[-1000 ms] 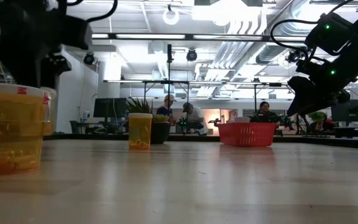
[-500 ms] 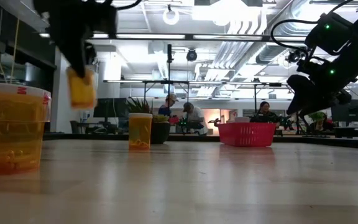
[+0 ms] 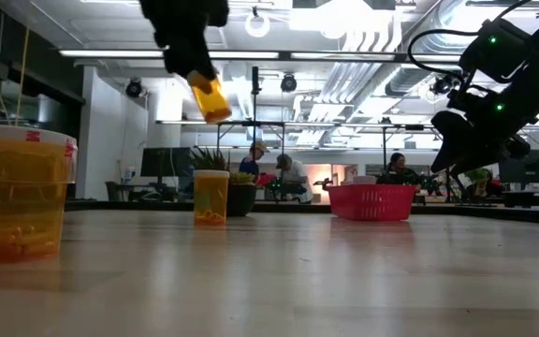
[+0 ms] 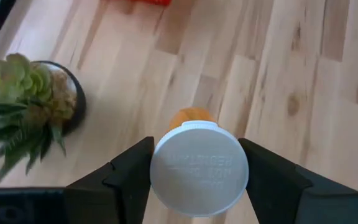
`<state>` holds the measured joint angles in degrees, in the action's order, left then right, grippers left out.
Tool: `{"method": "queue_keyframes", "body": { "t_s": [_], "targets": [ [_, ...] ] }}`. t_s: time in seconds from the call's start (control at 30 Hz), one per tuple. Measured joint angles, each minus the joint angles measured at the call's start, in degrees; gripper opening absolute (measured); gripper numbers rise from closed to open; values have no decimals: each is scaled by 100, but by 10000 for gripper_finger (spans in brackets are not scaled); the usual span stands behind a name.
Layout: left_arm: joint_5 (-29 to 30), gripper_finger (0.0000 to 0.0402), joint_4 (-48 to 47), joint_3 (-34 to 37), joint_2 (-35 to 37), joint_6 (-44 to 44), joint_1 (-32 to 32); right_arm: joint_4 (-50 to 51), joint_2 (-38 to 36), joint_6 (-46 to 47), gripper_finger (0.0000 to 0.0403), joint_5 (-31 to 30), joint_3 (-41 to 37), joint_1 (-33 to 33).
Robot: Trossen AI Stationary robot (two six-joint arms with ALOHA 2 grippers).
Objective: Pick and place pill bottles into a basket
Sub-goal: Put the middle left orange pill bottle into the bin
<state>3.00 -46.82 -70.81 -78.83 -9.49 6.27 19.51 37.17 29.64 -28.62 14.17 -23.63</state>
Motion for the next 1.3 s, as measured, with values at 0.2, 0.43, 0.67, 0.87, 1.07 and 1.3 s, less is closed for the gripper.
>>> {"method": "queue_keyframes", "body": {
  "t_s": [0.2, 0.43, 0.67, 0.87, 1.07, 1.3],
  "targets": [
    [-134, 246, 21, -786, -873, 501, 198, -230, 33, 186, 252, 252, 0, -1],
    [-574, 251, 74, -1582, -1634, 781, 399, -1961, 37, -683, 252, 1965, 0, 6],
    [-712, 247, 108, -2000, -1937, 827, 514, -4129, 245, -1995, 252, 3623, 0, 21],
    [-716, 244, 525, -2078, -1983, 808, 496, -4300, 824, -2480, 259, 3792, -2, 217],
    [-694, 265, 631, -2078, -1983, 676, 500, -5038, 1588, -2708, 296, 3672, 175, 662],
    [-665, 243, 635, -2078, -1980, 602, 500, -5015, 2656, -3141, 322, 3125, 1108, 1053]
  ]
}}
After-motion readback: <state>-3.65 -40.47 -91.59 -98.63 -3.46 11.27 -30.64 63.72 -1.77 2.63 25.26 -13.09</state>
